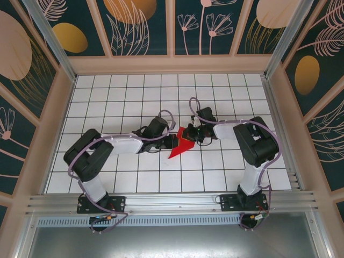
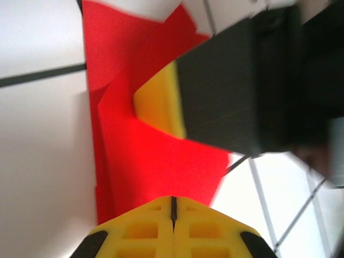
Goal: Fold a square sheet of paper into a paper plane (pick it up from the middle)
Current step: Fourth fold the wing at the center of the table.
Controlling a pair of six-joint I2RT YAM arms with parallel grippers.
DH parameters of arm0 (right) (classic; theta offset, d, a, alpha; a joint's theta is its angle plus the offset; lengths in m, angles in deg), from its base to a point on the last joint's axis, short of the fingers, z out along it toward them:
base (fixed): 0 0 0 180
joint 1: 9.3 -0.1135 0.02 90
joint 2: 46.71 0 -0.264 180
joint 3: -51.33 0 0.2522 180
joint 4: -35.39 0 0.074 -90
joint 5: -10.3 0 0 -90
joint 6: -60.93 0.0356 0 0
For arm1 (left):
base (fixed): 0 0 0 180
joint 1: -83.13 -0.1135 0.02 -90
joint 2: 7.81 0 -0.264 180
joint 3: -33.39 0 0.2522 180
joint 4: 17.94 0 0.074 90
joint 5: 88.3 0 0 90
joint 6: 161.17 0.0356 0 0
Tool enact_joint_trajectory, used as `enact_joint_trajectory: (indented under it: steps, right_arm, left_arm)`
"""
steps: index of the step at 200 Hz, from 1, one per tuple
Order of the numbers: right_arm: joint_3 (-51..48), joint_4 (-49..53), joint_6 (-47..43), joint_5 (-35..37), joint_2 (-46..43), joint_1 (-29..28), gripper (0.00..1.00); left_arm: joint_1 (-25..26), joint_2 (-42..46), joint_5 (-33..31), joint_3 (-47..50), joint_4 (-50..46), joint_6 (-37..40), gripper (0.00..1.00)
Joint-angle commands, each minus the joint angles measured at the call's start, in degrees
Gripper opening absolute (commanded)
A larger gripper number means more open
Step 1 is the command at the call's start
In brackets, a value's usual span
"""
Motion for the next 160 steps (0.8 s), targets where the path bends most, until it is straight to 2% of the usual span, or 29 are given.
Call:
enact_joint_trajectory:
  steps: [1, 82, 160]
  right_arm:
    - [-1.66, 8.71, 0.97, 10.15, 5.17, -0.18, 0.0]
    - [-1.31, 9.63, 1.82, 11.23, 6.11, -0.27, 0.0]
    - [-1.57, 10.14, 2.09, 11.8, 6.68, -0.31, 0.0]
  left_arm:
    - [-0.46, 3.37, 0.09, -0.27, 1.81, -7.87, 0.09]
    - [2.14, -2.57, 3.36, 1.17, 5.56, -14.5, 0.07]
    - [2.26, -4.42, 0.59, 4.28, 4.4, -15.6, 0.06]
